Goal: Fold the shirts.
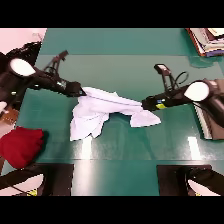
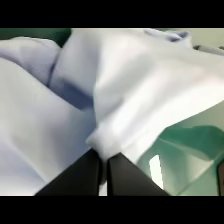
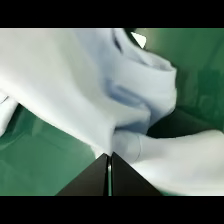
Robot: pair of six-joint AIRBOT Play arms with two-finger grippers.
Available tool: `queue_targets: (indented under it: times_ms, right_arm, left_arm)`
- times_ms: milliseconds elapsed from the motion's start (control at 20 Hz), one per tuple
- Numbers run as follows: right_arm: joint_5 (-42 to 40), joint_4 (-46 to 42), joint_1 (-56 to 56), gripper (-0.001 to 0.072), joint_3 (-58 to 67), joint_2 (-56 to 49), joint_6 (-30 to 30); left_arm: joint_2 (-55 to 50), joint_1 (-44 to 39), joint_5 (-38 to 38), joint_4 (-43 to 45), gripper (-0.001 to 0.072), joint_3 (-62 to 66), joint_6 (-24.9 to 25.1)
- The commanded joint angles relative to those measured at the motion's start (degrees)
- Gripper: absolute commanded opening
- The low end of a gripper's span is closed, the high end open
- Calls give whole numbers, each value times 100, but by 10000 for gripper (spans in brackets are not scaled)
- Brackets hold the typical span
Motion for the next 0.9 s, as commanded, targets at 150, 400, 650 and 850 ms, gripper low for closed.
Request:
queue_targets:
  times_ms: [150, 400, 650, 850]
  right_arm:
    - [-726, 11, -4, 20, 933, -1375, 61]
    - [232, 2, -507, 419, 2026, -1674, -131]
    - [730, 22, -1464, 410, 1759, -643, -551]
    - [667, 63, -1996, 410, 929, 238, -717]
  left_arm:
    - [-509, 4, 1143, 13, 502, -79, 46]
    - [-487, 46, -111, 1207, 548, 734, -149]
    - [409, 708, -817, 1637, 547, 26, -409]
    - [1445, 890, -894, 1480, 547, -1987, -411]
